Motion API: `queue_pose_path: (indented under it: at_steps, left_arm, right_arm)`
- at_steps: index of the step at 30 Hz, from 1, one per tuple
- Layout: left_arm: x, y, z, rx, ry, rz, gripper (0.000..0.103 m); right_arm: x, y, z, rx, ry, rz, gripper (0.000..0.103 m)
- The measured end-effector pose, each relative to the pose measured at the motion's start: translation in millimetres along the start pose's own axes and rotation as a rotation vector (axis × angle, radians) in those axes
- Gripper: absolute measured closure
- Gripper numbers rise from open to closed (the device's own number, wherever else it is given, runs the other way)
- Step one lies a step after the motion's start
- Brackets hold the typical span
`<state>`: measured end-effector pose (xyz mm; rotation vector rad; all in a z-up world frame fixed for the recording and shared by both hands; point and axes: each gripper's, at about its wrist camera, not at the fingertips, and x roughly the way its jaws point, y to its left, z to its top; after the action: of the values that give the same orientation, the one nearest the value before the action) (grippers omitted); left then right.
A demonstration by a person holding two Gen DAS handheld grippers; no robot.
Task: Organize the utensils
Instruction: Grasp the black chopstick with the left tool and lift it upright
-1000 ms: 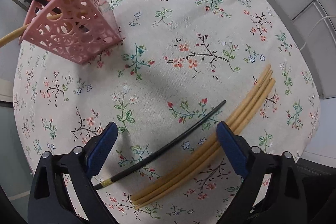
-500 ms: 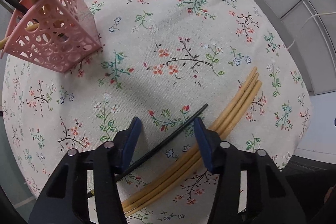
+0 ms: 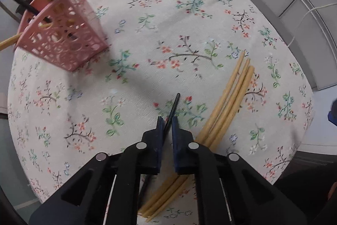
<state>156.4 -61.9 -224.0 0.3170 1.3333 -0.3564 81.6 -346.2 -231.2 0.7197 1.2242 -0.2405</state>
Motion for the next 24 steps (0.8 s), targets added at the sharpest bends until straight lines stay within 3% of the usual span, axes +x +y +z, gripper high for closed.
queue_pose_path:
  at_steps: [12, 24]
  left_arm:
    - [-48, 26, -36, -0.081, -0.083, -0.026, 0.098]
    - [-91, 39, -55, -0.068, -0.194, -0.039, 0.098]
  right_arm:
    - [43, 54, -1, -0.031, 0.047, -0.017, 0.01]
    - [70, 73, 13, -0.025, 0.094, -0.043, 0.04]
